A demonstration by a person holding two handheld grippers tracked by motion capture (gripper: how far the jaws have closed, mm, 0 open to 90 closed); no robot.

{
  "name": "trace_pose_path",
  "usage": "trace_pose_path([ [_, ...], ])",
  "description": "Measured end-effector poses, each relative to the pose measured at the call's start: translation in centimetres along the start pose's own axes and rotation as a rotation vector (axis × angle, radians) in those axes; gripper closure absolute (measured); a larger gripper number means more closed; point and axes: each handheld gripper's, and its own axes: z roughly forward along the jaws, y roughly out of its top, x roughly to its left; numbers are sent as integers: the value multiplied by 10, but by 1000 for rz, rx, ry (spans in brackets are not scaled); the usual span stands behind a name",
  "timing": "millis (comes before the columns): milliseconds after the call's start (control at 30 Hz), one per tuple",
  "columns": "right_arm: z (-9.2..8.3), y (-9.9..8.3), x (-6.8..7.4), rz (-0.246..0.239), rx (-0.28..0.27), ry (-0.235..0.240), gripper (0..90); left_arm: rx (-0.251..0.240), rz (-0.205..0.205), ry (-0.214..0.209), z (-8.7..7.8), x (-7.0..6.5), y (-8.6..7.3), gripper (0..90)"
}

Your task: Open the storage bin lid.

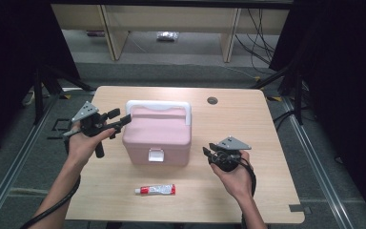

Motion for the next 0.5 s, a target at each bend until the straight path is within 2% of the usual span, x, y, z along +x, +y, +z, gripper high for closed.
trace_pose_path([
  [67, -1, 1, 0, -18, -10, -1, 688, 25, -5, -2, 8, 2, 1, 408],
  [100, -2, 1, 1, -7, -5, 4, 689, 37, -9, 10, 12, 3, 0, 414],
  [167, -2, 1, 0, -19, -4, 1, 694, 52, -13, 17, 16, 5, 0, 436],
  [300, -3, 1, 1, -10, -3, 3, 694, 57, -27, 29, 21, 7, 1, 484],
  [333, -2, 0, 3, 3, -1, 18, 694, 56, -30, 27, 23, 7, 1, 496],
  [367, -1, 0, 3, -4, 1, 26, 693, 62, -29, 27, 24, 7, 2, 514],
  [433, -3, 1, 3, -19, 4, 5, 692, 61, -32, 30, 25, 6, 2, 554],
  [500, -2, 1, 5, -11, 5, 24, 691, 62, -36, 28, 27, 5, 2, 607],
])
